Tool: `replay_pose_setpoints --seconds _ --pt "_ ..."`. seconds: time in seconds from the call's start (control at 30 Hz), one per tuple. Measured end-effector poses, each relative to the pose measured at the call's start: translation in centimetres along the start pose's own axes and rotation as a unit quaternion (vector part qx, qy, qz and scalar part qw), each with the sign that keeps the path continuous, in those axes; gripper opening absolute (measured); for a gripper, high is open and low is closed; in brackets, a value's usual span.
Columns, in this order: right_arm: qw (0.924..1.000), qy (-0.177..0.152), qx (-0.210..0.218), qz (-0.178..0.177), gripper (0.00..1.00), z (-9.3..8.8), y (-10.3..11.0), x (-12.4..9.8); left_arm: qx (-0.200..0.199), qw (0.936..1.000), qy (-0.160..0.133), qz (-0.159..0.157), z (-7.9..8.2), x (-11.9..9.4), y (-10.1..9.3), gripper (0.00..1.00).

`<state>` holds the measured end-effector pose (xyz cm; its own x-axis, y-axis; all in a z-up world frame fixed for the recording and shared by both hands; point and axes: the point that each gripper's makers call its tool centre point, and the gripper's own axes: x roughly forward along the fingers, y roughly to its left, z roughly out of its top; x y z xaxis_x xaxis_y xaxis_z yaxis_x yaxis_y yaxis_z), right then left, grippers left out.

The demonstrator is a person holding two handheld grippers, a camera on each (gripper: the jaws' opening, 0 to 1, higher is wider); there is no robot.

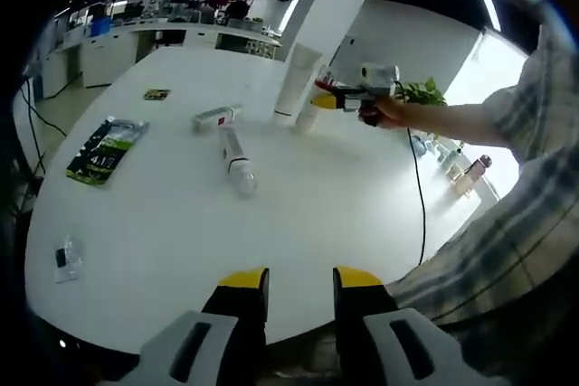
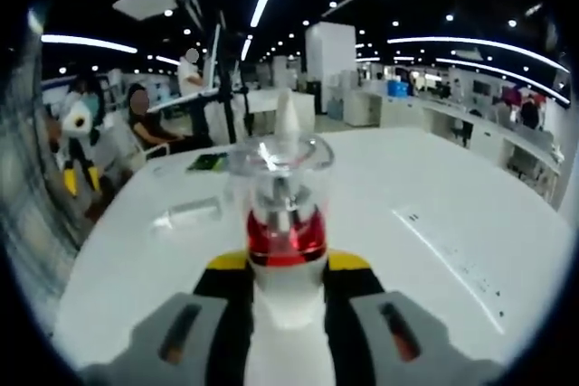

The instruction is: Arrange the skincare products in the storage area until every visible bottle or jar stands upright without overlapping.

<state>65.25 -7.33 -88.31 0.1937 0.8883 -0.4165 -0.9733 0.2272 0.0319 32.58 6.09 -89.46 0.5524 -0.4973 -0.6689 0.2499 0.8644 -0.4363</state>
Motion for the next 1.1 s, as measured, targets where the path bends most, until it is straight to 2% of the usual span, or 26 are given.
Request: replay_pose_setpoints --seconds 0.13,0.23,0.4,0.5,0.73,1.1 --pt "0.9999 -0.008 -0.005 0.006 0.27 0.05 0.03 -0.02 0.003 1.0000 0.002 -0.001 -0.02 0.04 -0.19 0.29" --pt "0.9998 -0.010 -0.013 0.008 0.27 0.29 0.15 0.14 -0.014 0.9998 -0.013 -0.001 0.53 -0.17 0.08 0.29" --pt "0.9996 -0.014 -0.023 0.011 0.27 0.52 0.15 0.61 -0.018 0.9997 -0.013 0.002 0.53 -0.20 0.22 0.28" --pt "0.9993 -0.019 -0.029 0.016 0.27 0.52 0.12 0.61 -0.034 0.9992 -0.020 -0.003 0.60 -0.14 0.20 0.28" --pt "0.9992 -0.026 -0.024 0.016 0.27 0.47 -0.02 0.39 -0.037 0.9991 -0.020 -0.001 0.55 -0.21 0.41 0.28" --pt "0.9988 -0.027 -0.038 0.012 0.27 0.62 -0.23 0.70 -0.043 0.9989 -0.020 -0.002 0.16 -0.23 0.61 0.28"
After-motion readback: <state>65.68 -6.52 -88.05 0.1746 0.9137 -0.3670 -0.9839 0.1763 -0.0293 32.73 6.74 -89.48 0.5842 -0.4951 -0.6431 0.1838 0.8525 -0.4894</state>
